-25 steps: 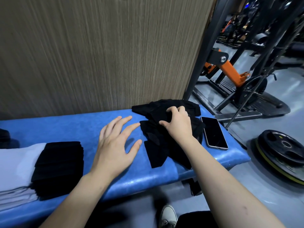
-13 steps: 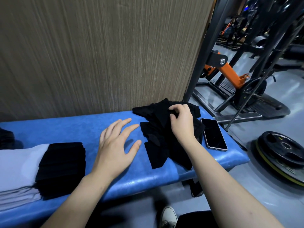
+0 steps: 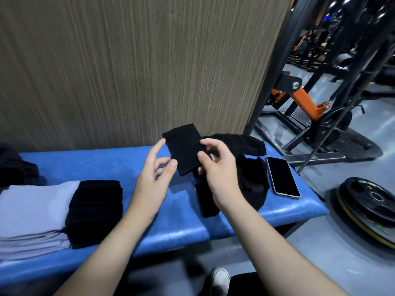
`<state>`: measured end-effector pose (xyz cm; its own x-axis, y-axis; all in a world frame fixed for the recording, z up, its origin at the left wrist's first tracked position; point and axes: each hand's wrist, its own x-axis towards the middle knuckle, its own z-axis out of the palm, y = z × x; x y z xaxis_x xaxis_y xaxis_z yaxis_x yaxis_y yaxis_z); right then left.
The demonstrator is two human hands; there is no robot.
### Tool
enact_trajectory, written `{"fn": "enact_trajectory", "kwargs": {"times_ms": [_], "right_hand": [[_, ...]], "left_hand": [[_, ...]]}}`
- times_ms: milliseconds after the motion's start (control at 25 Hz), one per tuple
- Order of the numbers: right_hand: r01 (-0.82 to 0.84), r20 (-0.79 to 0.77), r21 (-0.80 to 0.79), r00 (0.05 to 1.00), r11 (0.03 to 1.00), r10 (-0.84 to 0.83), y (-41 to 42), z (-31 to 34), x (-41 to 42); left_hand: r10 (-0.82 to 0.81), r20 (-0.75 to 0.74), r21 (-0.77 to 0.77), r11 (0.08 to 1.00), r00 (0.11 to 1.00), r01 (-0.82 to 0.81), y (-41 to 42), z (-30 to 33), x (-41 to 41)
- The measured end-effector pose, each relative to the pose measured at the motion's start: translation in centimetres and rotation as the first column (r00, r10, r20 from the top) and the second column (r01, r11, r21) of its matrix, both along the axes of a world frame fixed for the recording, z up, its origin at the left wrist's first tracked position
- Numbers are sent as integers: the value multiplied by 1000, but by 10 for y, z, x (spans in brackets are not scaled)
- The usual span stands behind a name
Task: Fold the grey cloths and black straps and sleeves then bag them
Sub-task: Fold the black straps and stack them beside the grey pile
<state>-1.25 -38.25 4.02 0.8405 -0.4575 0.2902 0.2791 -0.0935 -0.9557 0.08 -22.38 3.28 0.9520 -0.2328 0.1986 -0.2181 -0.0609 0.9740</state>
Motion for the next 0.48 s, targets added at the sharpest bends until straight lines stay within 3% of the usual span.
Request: {"fn": "enact_trajectory", "kwargs": {"times_ms": [280,480], "right_hand": [[-202,-98,-56,976,978,196,31,-3,-11],[-278,-132,-210,958,937,254,35,-9,-8]], "left_hand": [[63,-21,-62,996,998,-64,26,10,5],[50,8,-64,997,999,-49,46,8,14]]}}
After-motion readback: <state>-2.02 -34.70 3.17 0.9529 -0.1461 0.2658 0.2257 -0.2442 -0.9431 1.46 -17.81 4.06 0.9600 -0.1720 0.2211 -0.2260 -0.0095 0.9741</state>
